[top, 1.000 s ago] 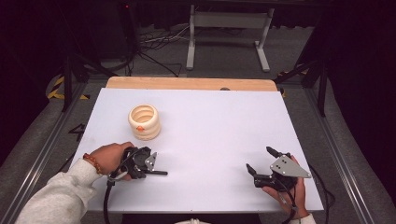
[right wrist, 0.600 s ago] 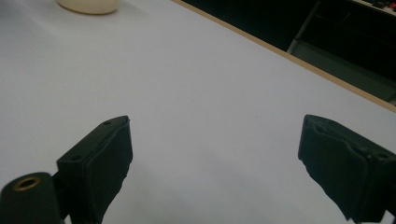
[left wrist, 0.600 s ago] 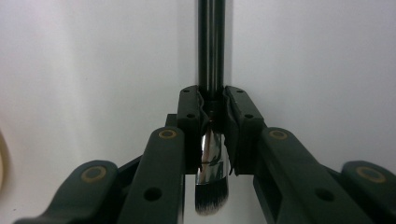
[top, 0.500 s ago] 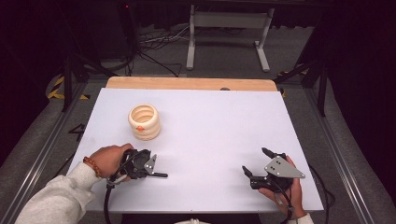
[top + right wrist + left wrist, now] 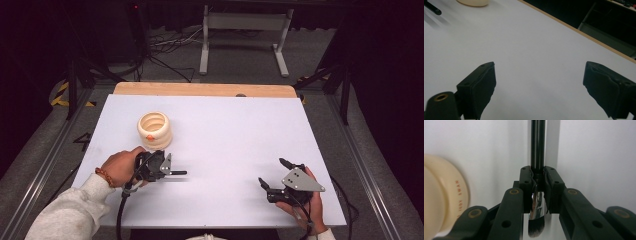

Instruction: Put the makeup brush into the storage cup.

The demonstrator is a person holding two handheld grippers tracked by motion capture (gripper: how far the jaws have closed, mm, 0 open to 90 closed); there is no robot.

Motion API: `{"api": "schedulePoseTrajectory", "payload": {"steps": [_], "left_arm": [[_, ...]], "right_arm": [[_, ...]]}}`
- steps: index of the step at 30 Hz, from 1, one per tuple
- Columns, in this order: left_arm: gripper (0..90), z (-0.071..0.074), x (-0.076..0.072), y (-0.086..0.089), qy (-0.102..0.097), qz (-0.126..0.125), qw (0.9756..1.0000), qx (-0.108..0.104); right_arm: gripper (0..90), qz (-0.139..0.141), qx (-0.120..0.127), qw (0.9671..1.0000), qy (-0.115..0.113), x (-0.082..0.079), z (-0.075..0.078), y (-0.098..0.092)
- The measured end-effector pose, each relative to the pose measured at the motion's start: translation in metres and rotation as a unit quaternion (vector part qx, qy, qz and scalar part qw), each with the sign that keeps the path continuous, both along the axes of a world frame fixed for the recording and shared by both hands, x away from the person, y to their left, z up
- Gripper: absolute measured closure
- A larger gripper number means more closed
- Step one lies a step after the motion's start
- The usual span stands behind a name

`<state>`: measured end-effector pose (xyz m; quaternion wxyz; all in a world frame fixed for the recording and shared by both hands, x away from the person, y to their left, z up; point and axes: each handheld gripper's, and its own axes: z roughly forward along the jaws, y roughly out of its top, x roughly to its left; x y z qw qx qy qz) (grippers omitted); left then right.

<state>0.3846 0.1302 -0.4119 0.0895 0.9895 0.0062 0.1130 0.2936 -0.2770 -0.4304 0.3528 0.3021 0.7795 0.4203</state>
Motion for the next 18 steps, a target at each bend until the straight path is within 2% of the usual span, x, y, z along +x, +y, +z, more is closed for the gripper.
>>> {"api": "schedulePoseTrajectory", "payload": {"steps": [1, 2, 5, 6, 9, 10, 12, 14, 16, 18], "left_arm": [[78.5, 0.001, 0.002, -0.002, 0.003, 0.006, 1.0000, -0.001], [78.5, 0.002, 0.004, -0.004, 0.016, 0.006, 0.9998, -0.009], [78.5, 0.004, 0.007, -0.010, 0.019, 0.014, 0.9995, -0.018], [78.5, 0.005, 0.008, -0.012, 0.015, 0.019, 0.9995, -0.022], [78.5, 0.006, 0.014, -0.022, 0.008, 0.028, 0.9995, -0.012], [78.5, 0.007, 0.015, -0.024, 0.017, 0.026, 0.9994, -0.017], [78.5, 0.009, 0.016, -0.030, 0.016, 0.025, 0.9994, -0.021], [78.5, 0.011, 0.016, -0.036, 0.023, 0.016, 0.9992, -0.029], [78.6, 0.012, 0.016, -0.043, 0.023, 0.008, 0.9992, -0.031], [78.5, 0.015, 0.017, -0.050, 0.032, 0.006, 0.9987, -0.039]], "right_arm": [[12.2, -0.001, -0.002, 1.0000, 0.000, 0.000, 0.000, 0.001], [12.3, 0.000, -0.006, 1.0000, -0.003, 0.000, 0.000, 0.002], [12.5, 0.003, -0.014, 0.9998, -0.010, 0.000, 0.002, 0.007], [13.2, 0.005, -0.018, 0.9998, -0.011, 0.000, 0.002, 0.009], [16.8, 0.013, -0.041, 0.9988, -0.022, 0.004, 0.004, 0.022], [17.0, 0.018, -0.045, 0.9985, -0.025, 0.005, 0.005, 0.026], [17.3, 0.026, -0.058, 0.9974, -0.034, 0.007, 0.006, 0.035], [17.5, 0.032, -0.066, 0.9965, -0.042, 0.010, 0.006, 0.041], [18.6, 0.036, -0.065, 0.9963, -0.044, 0.013, 0.007, 0.047], [18.8, 0.038, -0.072, 0.9954, -0.050, 0.017, 0.008, 0.055]]}}
